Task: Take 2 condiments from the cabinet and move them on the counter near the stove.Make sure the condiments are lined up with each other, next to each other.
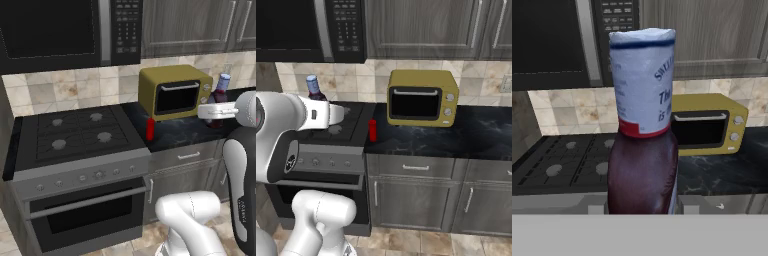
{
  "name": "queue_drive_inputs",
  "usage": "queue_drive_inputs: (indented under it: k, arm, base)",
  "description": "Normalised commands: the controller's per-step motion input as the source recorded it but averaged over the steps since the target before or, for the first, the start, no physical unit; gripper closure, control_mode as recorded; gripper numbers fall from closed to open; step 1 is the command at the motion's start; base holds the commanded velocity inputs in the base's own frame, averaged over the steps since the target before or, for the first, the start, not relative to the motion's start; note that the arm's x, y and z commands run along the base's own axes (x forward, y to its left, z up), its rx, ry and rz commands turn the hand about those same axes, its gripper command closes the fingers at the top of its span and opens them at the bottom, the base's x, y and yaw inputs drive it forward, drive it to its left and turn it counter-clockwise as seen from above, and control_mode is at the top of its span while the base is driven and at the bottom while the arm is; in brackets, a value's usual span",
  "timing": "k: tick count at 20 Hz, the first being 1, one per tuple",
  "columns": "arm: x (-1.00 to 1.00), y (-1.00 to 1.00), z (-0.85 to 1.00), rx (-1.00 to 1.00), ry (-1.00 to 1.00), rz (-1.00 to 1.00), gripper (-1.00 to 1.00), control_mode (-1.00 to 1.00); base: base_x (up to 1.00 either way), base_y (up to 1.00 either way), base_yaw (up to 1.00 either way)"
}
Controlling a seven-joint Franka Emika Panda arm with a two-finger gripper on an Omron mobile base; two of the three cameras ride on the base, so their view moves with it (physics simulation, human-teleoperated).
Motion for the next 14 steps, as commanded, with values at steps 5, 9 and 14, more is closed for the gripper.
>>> queue_drive_inputs:
  k: [5, 9, 14]
  arm:
    - [0.00, 0.00, 0.00, 0.00, 0.00, 0.00, 1.00, 1.00]
    - [0.00, 0.00, 0.00, 0.00, 0.00, 0.00, 1.00, 1.00]
    - [0.00, 0.00, 0.00, 0.00, 0.00, 0.00, 1.00, 1.00]
  base:
    - [0.37, 0.52, -0.10]
    - [0.41, 0.30, -0.08]
    - [0.57, 0.12, -0.07]
